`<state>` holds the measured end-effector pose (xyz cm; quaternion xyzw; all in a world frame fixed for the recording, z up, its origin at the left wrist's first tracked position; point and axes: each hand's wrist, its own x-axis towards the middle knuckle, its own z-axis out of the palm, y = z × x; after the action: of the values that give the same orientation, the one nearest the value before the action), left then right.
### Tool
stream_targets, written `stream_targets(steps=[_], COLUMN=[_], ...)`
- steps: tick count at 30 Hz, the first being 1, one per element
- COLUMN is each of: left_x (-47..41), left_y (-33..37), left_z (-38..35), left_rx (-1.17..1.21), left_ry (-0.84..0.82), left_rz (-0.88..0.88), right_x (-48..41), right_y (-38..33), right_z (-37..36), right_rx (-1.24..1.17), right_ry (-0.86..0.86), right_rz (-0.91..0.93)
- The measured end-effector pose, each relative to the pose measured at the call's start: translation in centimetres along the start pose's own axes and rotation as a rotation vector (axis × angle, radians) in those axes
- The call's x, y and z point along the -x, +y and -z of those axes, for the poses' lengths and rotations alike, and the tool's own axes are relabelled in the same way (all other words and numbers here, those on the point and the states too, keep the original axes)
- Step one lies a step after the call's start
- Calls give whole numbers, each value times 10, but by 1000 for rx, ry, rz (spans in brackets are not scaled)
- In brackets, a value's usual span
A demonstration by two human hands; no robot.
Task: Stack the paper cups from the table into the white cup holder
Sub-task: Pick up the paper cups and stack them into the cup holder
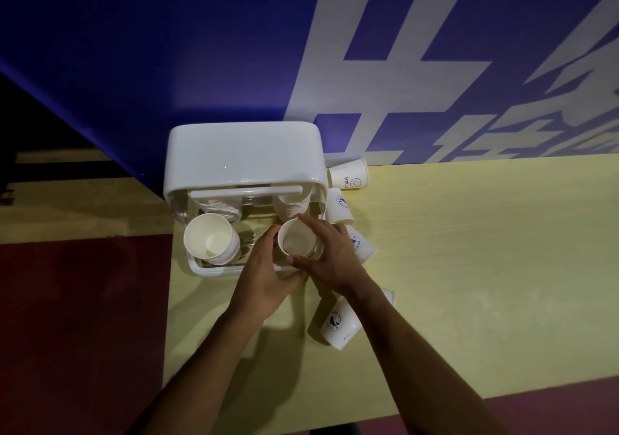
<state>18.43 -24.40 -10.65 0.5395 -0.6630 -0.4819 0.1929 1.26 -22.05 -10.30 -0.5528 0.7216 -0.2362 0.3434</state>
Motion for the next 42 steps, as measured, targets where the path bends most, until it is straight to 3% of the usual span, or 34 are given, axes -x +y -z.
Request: stream_targets(steps=[3,6,8,12,19,25,30,35,42], left_x=[16,47,67,81,78,102,136,145,136], left_y=[10,17,21,28,21,16,32,52,59], left_z=[0,-12,-31,-80,-138,-131,-107,-83,-56], left_rx=[-82,-217,-326,-424,-525,-293,40,184,250], left_ry=[72,200,108,-237,-190,-95,-28,62,187], left_rz=[-12,-116,-136,99,308,340,272,150,42], right_x=[10,34,57,101,162,179,156,144,164], right_y=[0,11,25,57,112,141,148,152,156], right_z=[8,24,38,62,73,75,53,33,57], right_rx=[-49,-99,-114,-201,-176,-191,-58,38,-137], right_ry=[44,193,280,347,309,104,-66,44,112], right_rz=[10,6,-40,-250,-349,-339,-191,-101,-115])
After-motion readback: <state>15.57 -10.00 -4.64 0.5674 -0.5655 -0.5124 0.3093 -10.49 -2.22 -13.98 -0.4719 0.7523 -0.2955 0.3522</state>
